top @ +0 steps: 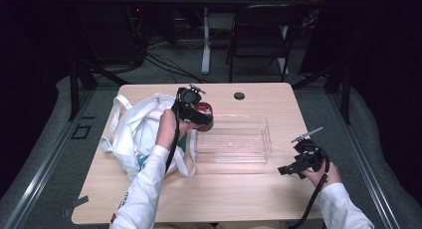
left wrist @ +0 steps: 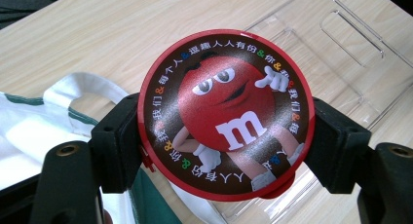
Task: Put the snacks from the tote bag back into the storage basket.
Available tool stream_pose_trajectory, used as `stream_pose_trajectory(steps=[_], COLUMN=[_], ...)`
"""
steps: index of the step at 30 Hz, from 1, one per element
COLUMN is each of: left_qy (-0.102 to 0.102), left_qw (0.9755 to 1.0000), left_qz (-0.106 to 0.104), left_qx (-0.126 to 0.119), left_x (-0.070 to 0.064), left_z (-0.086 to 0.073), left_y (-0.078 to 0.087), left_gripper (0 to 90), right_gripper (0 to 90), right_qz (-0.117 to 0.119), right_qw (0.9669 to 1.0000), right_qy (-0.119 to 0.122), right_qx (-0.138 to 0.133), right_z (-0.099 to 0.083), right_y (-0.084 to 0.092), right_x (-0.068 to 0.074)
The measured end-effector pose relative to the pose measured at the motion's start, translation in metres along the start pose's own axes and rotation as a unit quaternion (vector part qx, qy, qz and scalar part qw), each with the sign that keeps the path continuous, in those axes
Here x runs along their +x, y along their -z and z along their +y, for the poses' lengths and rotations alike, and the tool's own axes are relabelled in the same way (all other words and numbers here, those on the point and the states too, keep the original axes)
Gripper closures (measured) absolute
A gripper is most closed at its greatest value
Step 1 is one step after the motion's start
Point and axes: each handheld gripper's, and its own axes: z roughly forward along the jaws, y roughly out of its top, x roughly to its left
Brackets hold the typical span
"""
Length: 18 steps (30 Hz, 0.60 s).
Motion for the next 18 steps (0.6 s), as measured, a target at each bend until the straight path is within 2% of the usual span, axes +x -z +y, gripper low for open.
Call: stream_pose_trajectory(steps=[18], left_qy=[0.005], left_qw=[0.9999], left_qz=[-0.009], left_qx=[0.010], left_x=[-0.007], left_z=[-0.005], left_y=[-0.016], left_gripper=[25.7], right_gripper=[6.0], right_qz=[0.002], right_qw=[1.0000], right_qy=[0.001], right_qx=[0.001], right_z=[0.000], right_y=[0.000], right_x=[0.000])
